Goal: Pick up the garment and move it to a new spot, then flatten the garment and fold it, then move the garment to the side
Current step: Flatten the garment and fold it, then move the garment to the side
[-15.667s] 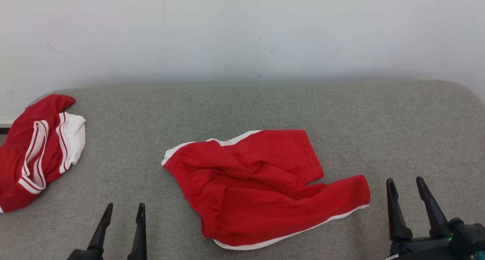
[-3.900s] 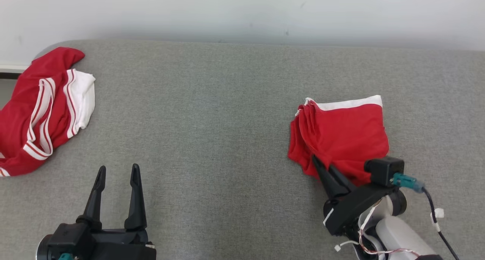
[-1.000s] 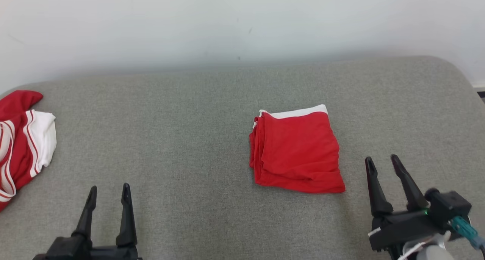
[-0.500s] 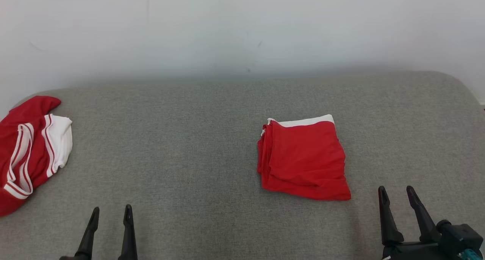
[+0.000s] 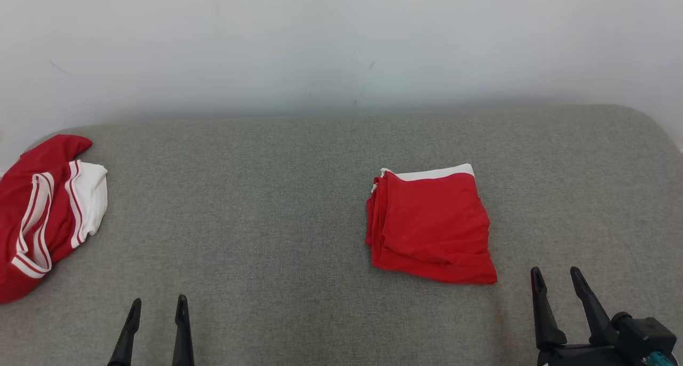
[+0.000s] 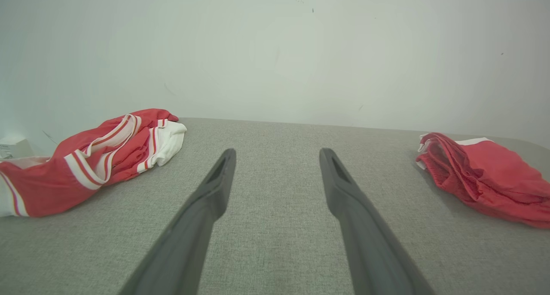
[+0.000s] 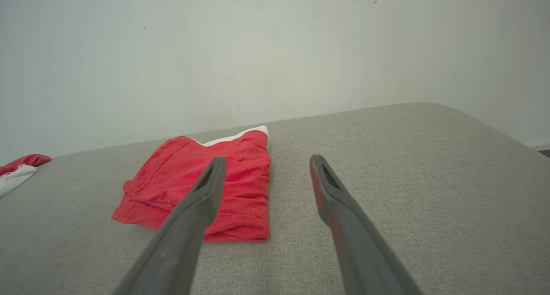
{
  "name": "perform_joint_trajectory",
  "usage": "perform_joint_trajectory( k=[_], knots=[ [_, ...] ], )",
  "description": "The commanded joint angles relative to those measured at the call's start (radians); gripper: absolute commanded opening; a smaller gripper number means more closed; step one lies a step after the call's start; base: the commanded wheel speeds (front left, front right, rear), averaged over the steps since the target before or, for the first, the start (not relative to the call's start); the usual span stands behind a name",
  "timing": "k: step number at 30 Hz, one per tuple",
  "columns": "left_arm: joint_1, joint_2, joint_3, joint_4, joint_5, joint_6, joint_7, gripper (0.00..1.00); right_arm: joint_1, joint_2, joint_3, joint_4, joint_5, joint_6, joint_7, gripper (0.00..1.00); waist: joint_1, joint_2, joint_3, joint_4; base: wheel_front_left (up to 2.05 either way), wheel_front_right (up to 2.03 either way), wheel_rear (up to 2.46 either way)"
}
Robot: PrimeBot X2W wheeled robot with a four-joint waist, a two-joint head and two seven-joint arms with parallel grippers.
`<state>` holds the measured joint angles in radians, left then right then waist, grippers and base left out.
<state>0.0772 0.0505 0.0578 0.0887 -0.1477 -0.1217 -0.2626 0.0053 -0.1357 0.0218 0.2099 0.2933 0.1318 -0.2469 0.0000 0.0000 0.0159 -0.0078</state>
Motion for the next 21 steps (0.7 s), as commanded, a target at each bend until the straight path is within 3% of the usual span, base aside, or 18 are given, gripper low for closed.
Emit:
perform_joint_trajectory(
  k=[1,12,21],
  knots=[
    [0.007,0.000,-0.002,-0.004,0.008,0.006,-0.003,1.00,0.012,-0.001,-0.001,0.004,-0.001,-0.002,-0.002,1.00,0.0000,0.0000,0.000,-0.001,0.00,0.00,0.00],
    [0.019,0.000,-0.007,-0.010,0.009,0.008,-0.003,1.00,0.010,0.005,0.007,0.034,0.009,-0.002,-0.006,1.00,0.0000,0.0000,-0.002,-0.008,0.00,0.00,0.00],
    [-0.001,0.000,-0.021,-0.010,0.003,0.014,-0.003,1.00,-0.089,-0.016,0.029,0.072,0.005,-0.002,0.026,1.00,0.0000,0.0000,0.017,0.020,0.00,0.00,0.00]
  ],
)
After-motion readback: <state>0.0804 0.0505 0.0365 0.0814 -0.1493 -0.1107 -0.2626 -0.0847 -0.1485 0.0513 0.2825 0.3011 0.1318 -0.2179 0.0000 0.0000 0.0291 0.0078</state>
